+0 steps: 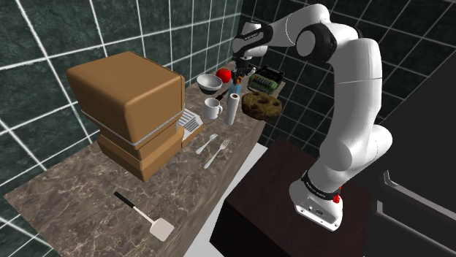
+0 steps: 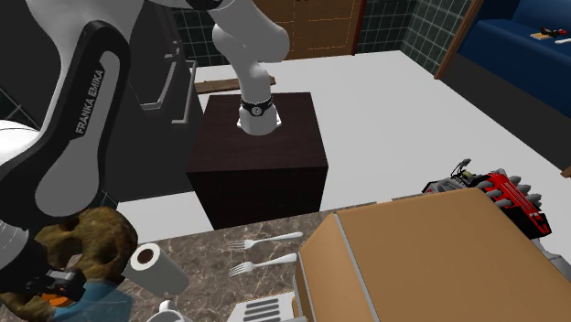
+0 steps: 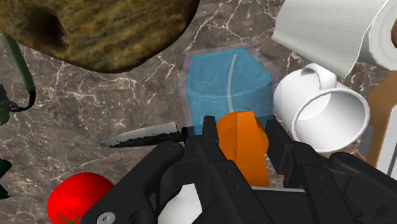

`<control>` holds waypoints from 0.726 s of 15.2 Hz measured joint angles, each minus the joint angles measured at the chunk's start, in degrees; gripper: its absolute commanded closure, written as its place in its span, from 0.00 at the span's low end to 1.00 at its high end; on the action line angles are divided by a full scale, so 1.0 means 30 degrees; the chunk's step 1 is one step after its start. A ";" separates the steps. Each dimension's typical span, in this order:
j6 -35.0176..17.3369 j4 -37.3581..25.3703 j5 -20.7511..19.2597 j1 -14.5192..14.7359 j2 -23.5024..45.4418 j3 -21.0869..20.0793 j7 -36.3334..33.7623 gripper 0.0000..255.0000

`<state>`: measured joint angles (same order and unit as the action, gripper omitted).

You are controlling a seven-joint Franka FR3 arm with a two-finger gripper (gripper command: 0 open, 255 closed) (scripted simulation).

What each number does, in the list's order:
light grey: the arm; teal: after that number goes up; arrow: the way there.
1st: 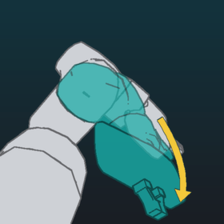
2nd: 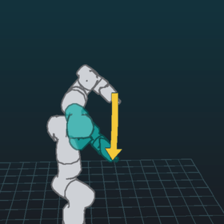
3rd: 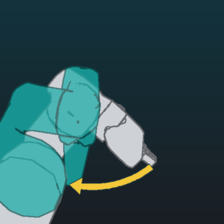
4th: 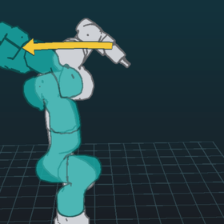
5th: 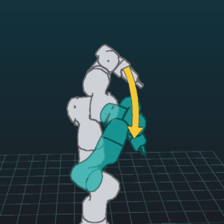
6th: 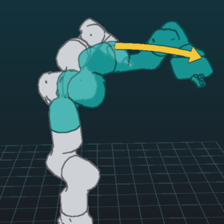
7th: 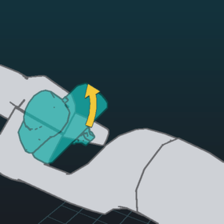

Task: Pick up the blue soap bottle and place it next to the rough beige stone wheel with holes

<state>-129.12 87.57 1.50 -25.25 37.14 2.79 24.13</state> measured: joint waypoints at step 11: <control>-0.1054 0.0263 0.0038 -0.0025 0.0786 -0.0027 0.0027 1.00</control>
<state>-132.28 88.36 1.61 -25.32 39.50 2.71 24.21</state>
